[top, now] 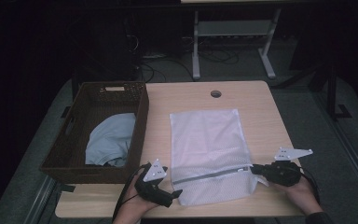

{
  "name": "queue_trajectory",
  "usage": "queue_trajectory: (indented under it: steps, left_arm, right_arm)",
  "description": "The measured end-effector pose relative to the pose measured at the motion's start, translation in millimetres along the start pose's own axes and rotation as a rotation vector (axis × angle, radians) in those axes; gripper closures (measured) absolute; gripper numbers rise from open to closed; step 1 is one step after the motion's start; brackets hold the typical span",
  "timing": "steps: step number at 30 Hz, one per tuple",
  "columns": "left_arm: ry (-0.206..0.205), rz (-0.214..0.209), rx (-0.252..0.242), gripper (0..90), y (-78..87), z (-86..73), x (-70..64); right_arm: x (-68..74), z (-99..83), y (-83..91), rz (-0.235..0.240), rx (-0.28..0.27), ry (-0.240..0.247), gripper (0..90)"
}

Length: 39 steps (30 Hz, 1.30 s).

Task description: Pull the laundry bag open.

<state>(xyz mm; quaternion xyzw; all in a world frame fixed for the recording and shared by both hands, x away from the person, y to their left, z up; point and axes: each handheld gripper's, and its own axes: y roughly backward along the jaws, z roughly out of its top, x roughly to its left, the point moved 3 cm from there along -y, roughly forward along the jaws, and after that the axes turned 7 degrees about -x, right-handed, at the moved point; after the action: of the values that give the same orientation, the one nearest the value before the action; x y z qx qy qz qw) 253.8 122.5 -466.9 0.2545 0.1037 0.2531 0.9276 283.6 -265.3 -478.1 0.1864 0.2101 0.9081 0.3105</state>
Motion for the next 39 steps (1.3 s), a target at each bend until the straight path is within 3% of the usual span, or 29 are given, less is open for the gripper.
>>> queue_trajectory:
  steps: [15,22,30,39]
  left_arm:
    - [0.011,-0.061,-0.032,20.1,-9.6,14.8,-5.0]
    - [0.037,-0.108,-0.066,32.6,-18.5,27.0,-10.0]
    - [0.034,-0.144,-0.073,42.4,-38.0,37.6,-18.3]
    - [0.025,-0.203,-0.075,50.1,-55.9,50.2,-28.9]
  right_arm:
    - [10.0,12.4,-12.3,0.009,-0.011,0.000,84.8]
    - [13.6,14.9,-14.8,0.008,-0.007,-0.017,84.8]
    - [17.7,16.1,-18.5,0.004,-0.014,-0.032,84.8]
    - [24.2,19.1,-22.5,0.031,-0.024,0.005,84.8]
